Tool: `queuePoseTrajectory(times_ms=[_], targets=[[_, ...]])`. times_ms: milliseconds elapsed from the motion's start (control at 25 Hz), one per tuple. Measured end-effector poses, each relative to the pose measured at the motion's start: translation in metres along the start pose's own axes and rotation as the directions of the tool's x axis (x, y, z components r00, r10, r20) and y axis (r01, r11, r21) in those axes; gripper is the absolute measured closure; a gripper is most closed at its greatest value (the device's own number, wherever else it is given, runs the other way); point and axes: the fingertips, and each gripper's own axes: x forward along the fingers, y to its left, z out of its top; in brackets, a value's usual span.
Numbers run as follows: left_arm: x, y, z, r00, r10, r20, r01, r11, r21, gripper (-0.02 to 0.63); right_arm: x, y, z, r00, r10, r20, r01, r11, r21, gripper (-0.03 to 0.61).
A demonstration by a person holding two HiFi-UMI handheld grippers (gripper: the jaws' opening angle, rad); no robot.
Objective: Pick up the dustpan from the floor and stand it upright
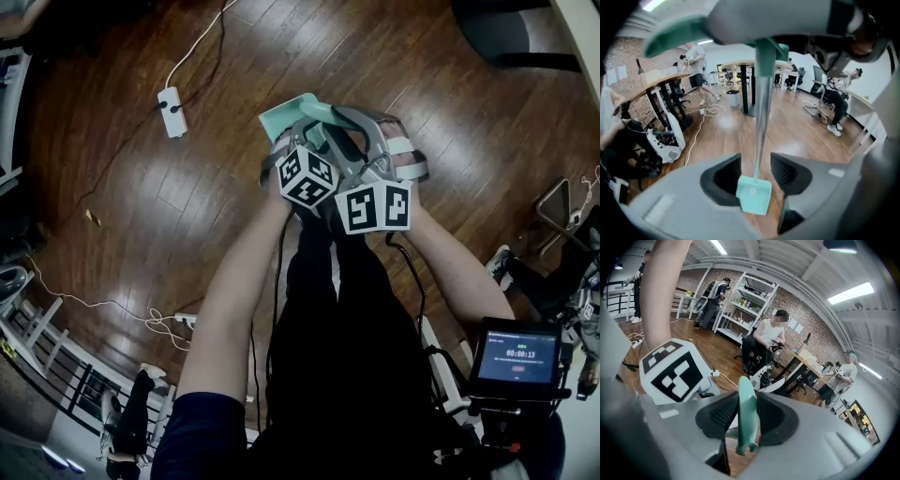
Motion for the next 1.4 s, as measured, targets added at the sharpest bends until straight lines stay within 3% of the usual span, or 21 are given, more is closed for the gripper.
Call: queuePoseTrajectory(times_ms=[200,360,520,680,800,1080,1400], targets=[[-0.081,0.024,-0.028,0.994,0.108,0.025,-0.100,0.972,-0.212,0.422,-0.007,0.000,0.006,1.000,0.005,-0.003,-0.005,1.000,0.016,0.448],[-0.123,0.029,-0.027,0.980,0.177,0.091,-0.141,0.939,-0.315,0.426,0.005,0.015,-0.004,0.997,0.074,0.014,-0.075,0.980,0.185,0.413],[-0.175,0.027,0.021,0.962,0.223,0.156,-0.143,0.901,-0.409,0.428,-0.022,-0.003,0.007,0.993,0.121,-0.013,-0.110,0.936,0.334,0.357],[-0.225,0.021,0.084,0.932,0.255,0.257,-0.102,0.866,-0.489,0.431,-0.057,-0.026,0.023,0.995,0.098,-0.022,-0.082,0.919,0.387,0.356],[-0.243,0.005,0.103,0.908,0.284,0.308,-0.096,0.857,-0.506,0.439,-0.080,-0.027,0.013,0.997,0.079,-0.007,-0.067,0.885,0.460,0.362],[-0.348,-0.035,0.170,0.855,0.321,0.408,-0.102,0.874,-0.475,0.459,-0.193,-0.078,0.039,0.997,-0.048,0.061,-0.006,0.742,0.671,0.411],[-0.370,-0.030,0.183,0.807,0.388,0.444,-0.163,0.871,-0.464,0.468,-0.225,-0.075,0.063,0.979,-0.090,0.181,-0.075,0.671,0.737,0.457]])
